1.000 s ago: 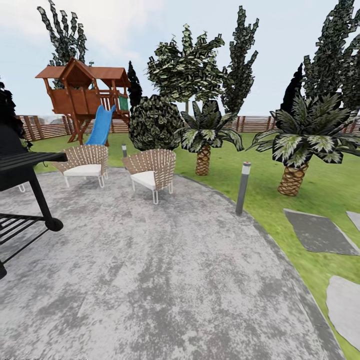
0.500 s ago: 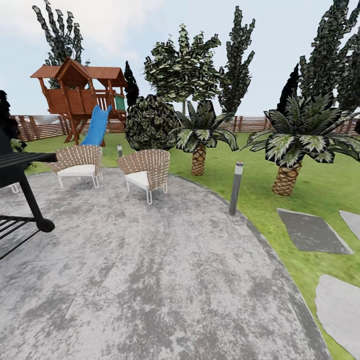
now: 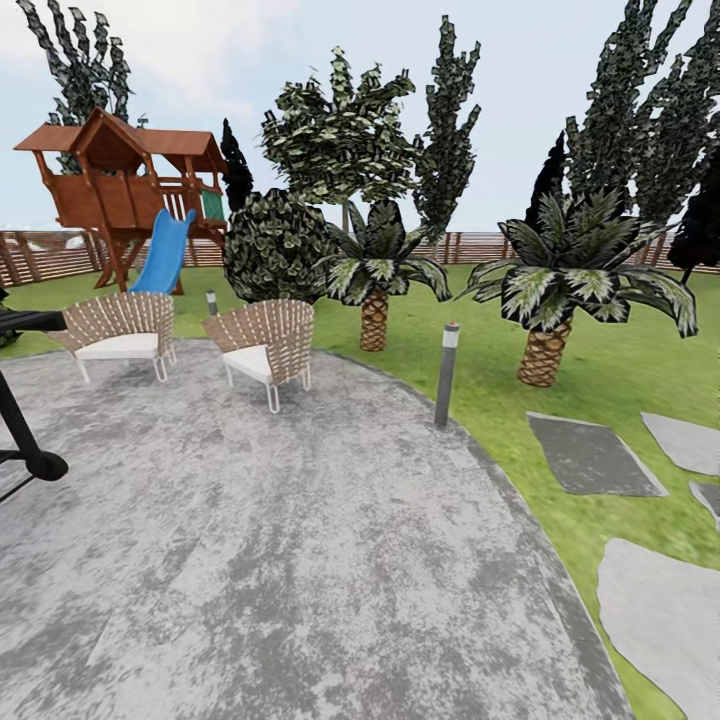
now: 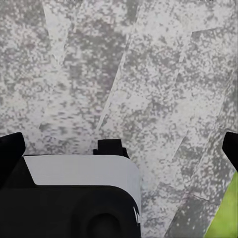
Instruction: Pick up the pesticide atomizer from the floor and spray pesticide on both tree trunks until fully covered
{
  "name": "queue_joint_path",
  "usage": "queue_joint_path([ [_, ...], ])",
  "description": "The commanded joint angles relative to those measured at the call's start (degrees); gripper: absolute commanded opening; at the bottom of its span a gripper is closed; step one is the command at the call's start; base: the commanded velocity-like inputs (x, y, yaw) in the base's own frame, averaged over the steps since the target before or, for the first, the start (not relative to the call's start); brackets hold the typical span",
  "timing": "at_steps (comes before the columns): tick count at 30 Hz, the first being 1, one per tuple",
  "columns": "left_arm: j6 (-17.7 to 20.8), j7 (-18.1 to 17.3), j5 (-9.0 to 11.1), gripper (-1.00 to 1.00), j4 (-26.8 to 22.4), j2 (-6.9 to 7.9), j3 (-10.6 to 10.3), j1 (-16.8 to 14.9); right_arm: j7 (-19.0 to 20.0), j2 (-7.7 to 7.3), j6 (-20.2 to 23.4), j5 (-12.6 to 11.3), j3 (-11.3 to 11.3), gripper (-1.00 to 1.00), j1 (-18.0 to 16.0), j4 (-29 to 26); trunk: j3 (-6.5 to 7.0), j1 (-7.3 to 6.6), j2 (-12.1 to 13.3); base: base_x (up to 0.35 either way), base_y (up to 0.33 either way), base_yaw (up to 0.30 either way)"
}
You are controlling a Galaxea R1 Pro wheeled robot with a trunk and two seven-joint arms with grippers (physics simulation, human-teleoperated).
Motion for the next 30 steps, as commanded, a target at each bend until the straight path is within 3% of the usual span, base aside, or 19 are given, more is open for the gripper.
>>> queue_joint_path([
  [1,-0.1,-0.5,0.6,1.00,0.1,0.01,0.0,-0.1,0.0,0.01,-0.2,0.4,-0.3,1.00,0.0,0.1,-0.06,0.00,0.0,0.007,-0.007,-0.011],
  [30,-0.1,-0.6,0.6,1.00,0.1,0.01,0.0,-0.1,0.0,0.11,-0.1,0.3,-0.7,1.00,0.0,0.1,-0.24,0.22,-0.4,0.001,-0.001,-0.001],
])
